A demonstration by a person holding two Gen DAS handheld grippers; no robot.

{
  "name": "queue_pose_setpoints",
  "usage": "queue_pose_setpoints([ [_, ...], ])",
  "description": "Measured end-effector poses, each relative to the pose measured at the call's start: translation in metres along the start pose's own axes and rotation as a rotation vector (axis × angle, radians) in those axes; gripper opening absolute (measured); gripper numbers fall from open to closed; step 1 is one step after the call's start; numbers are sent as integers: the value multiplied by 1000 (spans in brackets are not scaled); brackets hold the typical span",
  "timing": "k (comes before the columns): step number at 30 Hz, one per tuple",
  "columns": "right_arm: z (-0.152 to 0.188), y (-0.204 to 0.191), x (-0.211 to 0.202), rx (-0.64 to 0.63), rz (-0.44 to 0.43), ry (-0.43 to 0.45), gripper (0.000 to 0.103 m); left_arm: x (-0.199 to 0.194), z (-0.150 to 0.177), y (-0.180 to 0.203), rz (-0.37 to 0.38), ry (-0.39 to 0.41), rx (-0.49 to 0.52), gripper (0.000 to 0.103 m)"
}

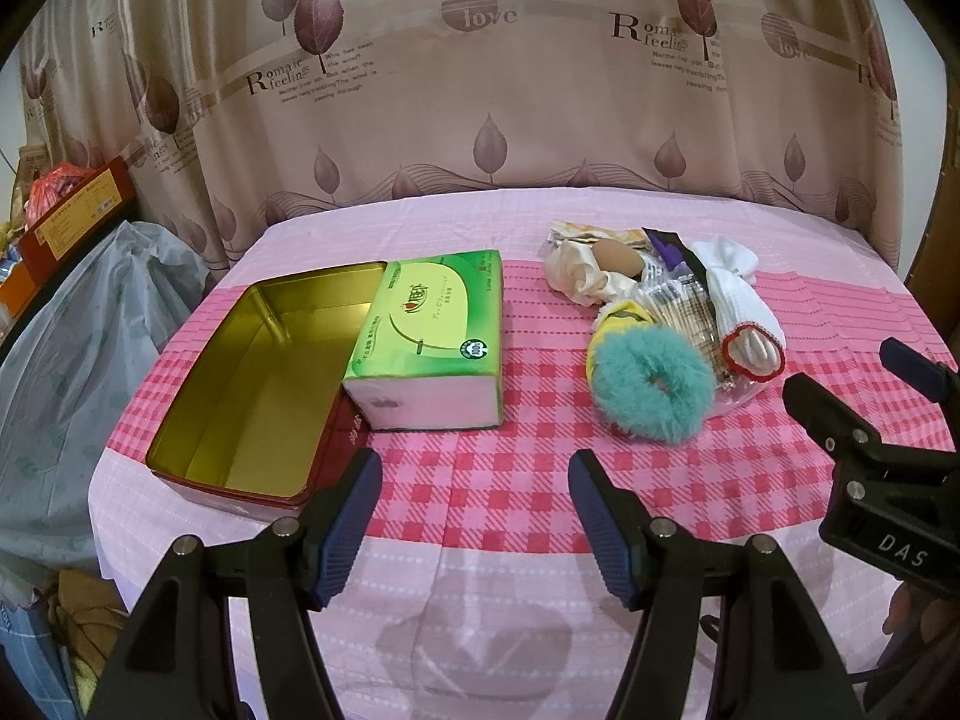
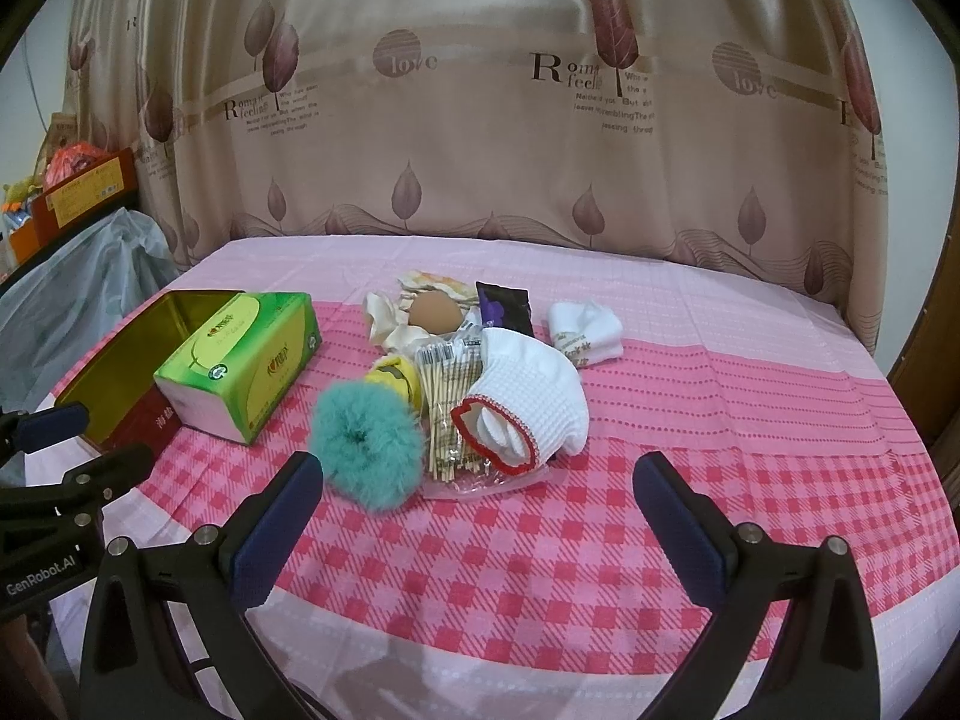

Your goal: Organize soft objects

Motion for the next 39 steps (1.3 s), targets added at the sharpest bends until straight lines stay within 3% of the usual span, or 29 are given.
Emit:
queue_pose_setpoints([
  [16, 2, 1, 6, -1, 2, -9, 101, 9, 1, -4, -8, -19, 1, 66],
  [21, 2, 4, 8, 10, 6, -13, 97, 12, 1, -2, -13, -20, 9, 66],
  [29, 6, 8, 19, 20, 0, -43, 82, 22, -1, 2, -11, -21, 36, 66],
  [39, 5, 21, 35, 68, -31, -83, 77, 40, -5, 6, 8, -37, 75, 66],
])
Point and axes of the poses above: each gripper's, at about its wrist camera, not at the fingertips, and x roughly the way its jaws point, y to its right, z to its underside, the point moved 2 cm from there along x, roughly the way its jaws point, and after that the axes turned 5 degrees about -x, right-handed, at the moved point
